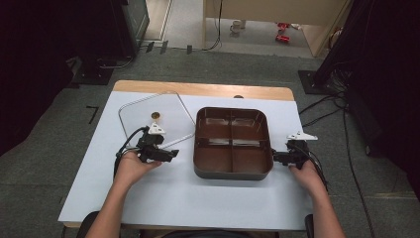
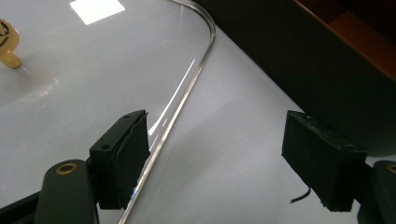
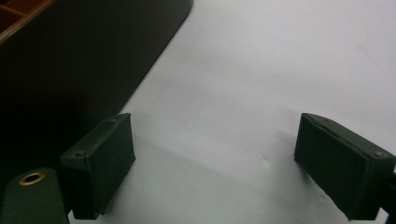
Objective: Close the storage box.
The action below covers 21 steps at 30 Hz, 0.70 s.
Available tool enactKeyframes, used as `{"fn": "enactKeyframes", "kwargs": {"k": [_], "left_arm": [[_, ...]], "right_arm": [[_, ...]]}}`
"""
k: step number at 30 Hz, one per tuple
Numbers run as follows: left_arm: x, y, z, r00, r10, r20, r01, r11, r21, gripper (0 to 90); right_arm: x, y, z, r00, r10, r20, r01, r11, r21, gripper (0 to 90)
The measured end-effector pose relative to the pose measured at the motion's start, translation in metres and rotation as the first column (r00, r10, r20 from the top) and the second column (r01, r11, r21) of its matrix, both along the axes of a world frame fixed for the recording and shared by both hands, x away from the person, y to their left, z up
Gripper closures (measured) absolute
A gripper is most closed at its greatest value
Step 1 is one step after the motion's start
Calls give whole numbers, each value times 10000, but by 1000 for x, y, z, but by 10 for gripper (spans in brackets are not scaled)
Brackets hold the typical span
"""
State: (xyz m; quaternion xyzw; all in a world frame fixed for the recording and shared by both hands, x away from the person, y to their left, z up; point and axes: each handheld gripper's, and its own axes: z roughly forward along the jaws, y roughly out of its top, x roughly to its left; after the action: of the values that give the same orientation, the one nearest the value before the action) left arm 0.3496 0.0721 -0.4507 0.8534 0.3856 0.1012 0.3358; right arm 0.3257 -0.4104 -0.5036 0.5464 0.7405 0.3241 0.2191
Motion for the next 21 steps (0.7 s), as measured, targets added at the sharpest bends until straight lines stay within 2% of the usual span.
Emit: {"fn": "enactKeyframes", "kwargs": {"k": [7,12,16,21], "left_arm": [[14,-1,6,9999,78,116,-83,9992,395,231],[29,3,12,9994,226,278,-232,9995,221,240],[46,8,9,9985,422,346,-437,9982,419,243],[62,14,8,9973,534,504,-558,9973,473,251]], "right_arm": [[0,0,0,10000,-9,7,9,10000,-21,115],[0,0,0,10000,-10,12,10,10000,-26,115],[0,0,0,10000,-12,13,12,10000,-28,115],[0,0,0,10000,-7,26,8,10000,-25,115]]}}
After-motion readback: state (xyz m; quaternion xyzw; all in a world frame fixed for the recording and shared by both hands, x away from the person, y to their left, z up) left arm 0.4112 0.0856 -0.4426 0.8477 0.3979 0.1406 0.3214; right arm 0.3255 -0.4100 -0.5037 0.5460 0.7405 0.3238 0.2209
